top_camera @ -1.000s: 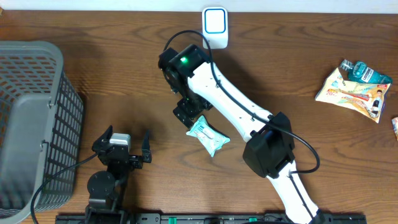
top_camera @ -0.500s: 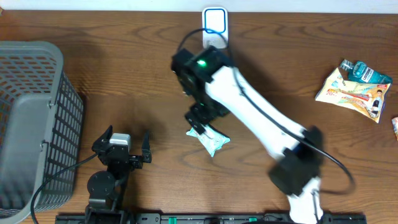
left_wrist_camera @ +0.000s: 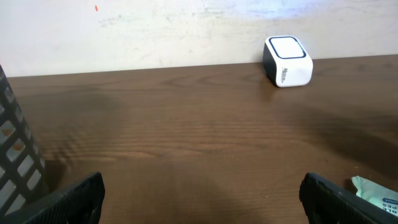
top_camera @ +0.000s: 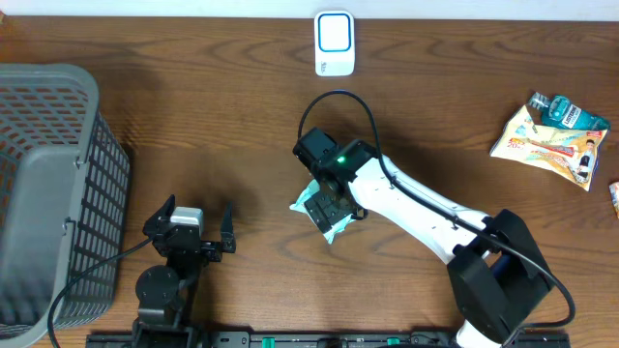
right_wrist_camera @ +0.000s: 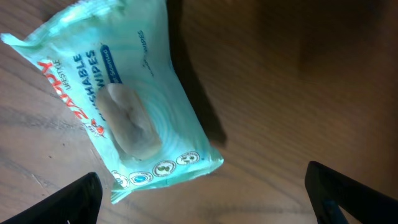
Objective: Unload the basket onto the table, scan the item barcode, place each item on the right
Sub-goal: 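Move the right gripper over the light-blue wipes pack, then close the right gripper on the wipes pack edge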
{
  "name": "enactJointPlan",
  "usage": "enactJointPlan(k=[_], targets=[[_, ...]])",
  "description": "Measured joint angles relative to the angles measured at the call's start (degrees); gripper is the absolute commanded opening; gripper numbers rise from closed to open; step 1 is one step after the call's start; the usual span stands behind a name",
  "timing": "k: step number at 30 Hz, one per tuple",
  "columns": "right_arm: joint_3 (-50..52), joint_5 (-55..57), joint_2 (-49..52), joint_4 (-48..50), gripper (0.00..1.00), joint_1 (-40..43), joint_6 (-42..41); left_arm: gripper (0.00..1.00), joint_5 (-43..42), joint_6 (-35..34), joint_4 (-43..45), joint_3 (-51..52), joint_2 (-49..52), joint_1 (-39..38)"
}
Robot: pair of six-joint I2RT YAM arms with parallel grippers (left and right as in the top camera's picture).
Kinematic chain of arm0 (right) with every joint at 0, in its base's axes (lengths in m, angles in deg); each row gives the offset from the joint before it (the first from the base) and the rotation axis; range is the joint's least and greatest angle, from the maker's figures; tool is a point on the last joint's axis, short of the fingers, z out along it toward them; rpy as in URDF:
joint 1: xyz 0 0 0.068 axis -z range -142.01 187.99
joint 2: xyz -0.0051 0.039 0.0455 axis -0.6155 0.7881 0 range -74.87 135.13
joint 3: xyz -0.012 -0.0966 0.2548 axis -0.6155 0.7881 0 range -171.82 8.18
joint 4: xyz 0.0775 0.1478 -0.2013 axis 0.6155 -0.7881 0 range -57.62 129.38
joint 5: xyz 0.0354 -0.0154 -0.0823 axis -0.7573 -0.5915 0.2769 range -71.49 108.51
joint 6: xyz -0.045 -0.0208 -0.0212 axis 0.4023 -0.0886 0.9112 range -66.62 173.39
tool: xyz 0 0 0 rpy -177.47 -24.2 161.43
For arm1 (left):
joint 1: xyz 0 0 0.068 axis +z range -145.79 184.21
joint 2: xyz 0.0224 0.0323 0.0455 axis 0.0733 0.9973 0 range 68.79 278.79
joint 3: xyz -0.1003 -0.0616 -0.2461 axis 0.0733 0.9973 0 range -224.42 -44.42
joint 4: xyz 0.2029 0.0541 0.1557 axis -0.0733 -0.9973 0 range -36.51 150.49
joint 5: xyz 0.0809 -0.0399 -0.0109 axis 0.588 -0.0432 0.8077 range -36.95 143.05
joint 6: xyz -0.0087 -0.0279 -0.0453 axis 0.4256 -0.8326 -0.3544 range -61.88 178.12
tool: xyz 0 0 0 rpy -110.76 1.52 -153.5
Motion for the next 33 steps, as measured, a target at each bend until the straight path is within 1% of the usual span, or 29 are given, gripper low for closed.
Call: enactJointPlan(k=[11,14,17,23,25,28,31,33], targets=[[0.9,0.0,-0.2,10.3,0.99,-2.0,2.3,1.0,0.0,0.0,0.0,0.0,0.0,0.0],[3.0,-0.1,-0.2,12.1,0.97,-2.3,3.8,1.0,0.0,0.0,0.0,0.0,0.0,0.0],[4.4,-0.2,-0.2,13.3,0.92,-3.1,5.3,1.0,0.0,0.0,0.0,0.0,0.0,0.0],[4.5,-0.1,-0.2,13.8,0.9,-5.4,8.1,1.0,0.0,0.0,0.0,0.0,0.0,0.0],[4.5,0.6,-0.2,13.8,0.86,-6.0,8.5,1.0,0.0,0.0,0.0,0.0,0.0,0.0],[4.5,2.6,-0.2,14.0,0.75,-7.5,9.0,1.0,0.0,0.0,0.0,0.0,0.0,0.0],[4.5,5.0,-0.2,13.9,0.69,-9.4,8.5,1.0,0.0,0.0,0.0,0.0,0.0,0.0],[4.5,6.5,-0.2,13.7,0.67,-10.5,8.2,1.0,0.0,0.0,0.0,0.0,0.0,0.0]])
